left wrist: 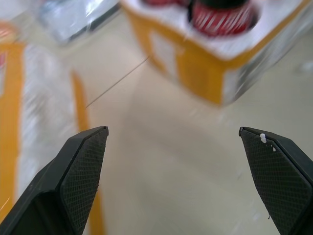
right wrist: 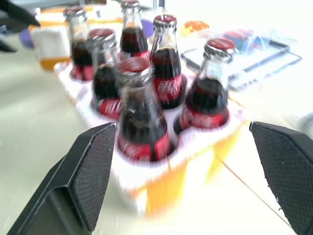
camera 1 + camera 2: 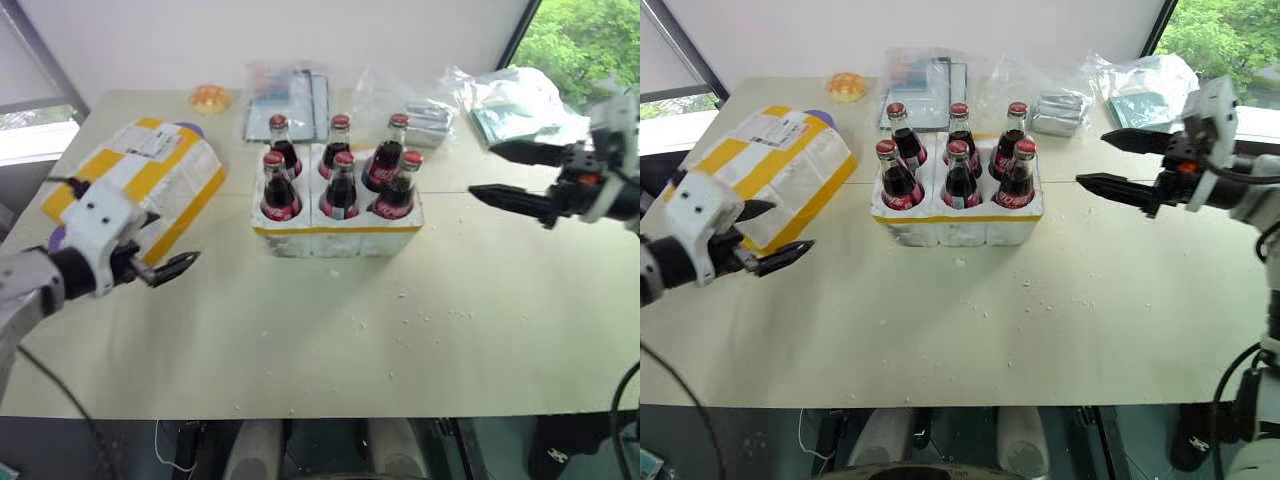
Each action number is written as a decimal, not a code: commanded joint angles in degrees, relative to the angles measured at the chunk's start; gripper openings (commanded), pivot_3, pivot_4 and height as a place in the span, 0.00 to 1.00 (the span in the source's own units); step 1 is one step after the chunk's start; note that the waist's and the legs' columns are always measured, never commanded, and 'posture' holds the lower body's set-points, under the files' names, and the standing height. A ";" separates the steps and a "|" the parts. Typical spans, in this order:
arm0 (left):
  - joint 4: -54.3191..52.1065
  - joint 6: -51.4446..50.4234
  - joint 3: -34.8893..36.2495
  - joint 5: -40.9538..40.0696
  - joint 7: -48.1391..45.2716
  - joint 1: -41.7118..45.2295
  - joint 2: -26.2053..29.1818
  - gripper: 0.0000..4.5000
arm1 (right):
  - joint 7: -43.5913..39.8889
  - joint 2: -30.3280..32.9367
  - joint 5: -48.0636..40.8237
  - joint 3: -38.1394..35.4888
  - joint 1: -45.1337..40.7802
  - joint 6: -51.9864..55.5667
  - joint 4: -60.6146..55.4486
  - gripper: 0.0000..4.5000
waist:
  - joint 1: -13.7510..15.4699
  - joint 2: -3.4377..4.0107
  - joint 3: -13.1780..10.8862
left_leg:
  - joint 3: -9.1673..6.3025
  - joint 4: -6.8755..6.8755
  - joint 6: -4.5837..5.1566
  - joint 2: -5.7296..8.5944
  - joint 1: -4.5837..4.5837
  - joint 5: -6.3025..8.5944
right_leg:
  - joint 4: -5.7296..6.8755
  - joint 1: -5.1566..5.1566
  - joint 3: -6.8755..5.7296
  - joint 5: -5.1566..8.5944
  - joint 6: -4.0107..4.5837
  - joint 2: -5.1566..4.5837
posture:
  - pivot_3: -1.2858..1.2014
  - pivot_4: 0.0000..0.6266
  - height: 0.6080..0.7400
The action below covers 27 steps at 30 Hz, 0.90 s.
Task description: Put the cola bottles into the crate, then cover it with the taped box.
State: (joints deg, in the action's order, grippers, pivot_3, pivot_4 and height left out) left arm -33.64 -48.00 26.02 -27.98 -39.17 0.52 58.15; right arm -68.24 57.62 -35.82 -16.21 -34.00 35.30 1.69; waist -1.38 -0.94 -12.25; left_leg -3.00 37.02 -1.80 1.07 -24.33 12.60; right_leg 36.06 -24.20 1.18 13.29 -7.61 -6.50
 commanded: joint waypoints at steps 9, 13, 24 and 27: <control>6.75 25.95 2.16 36.79 7.39 -24.12 2.57 1.00 | -0.42 -0.48 -16.92 -3.87 -7.65 10.72 -10.38 0.99 | -0.25 0.00 0.02 | 0.06 -0.01 -0.04 -0.07 -0.05 0.03 | -0.08 -0.11 0.00 0.09 0.30 -0.09 | 0.52 0.24 0.98; 14.90 33.05 -4.55 44.26 13.11 -19.32 2.58 1.00 | 0.89 -1.67 -17.75 -2.70 -7.81 11.24 -12.24 0.99 | 0.80 0.00 0.02 | 0.13 -0.03 -0.04 -0.04 -0.13 0.03 | -0.11 -0.17 -0.01 0.08 0.29 -0.19 | 0.52 0.24 0.98; 35.28 41.48 -18.42 55.86 24.20 -3.23 -1.31 1.00 | 3.10 -0.54 -20.40 -3.98 -7.59 13.07 -15.70 0.99 | 0.51 0.00 0.03 | 0.17 -0.03 -0.03 0.00 -0.14 0.02 | -0.03 -0.21 -0.01 -0.07 0.02 -0.20 | 0.52 0.24 0.98; 39.80 42.36 -20.75 58.22 26.75 0.38 -2.09 1.00 | 3.62 0.15 -19.88 -3.99 -7.73 12.79 -15.28 0.99 | 0.62 -0.01 0.03 | 0.17 -0.03 -0.03 0.00 -0.12 0.02 | 0.01 -0.22 -0.02 -0.08 0.01 -0.19 | 0.52 0.24 0.98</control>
State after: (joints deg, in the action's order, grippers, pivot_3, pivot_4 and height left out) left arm 4.55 -6.12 5.78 28.24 -14.37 -0.29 55.91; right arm -64.90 56.45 -54.91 -18.29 -40.45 48.47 -12.68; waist -0.76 -0.95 -12.22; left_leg -2.83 37.00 -1.83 1.07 -24.45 12.62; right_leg 36.07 -24.42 1.16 13.21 -7.60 -6.69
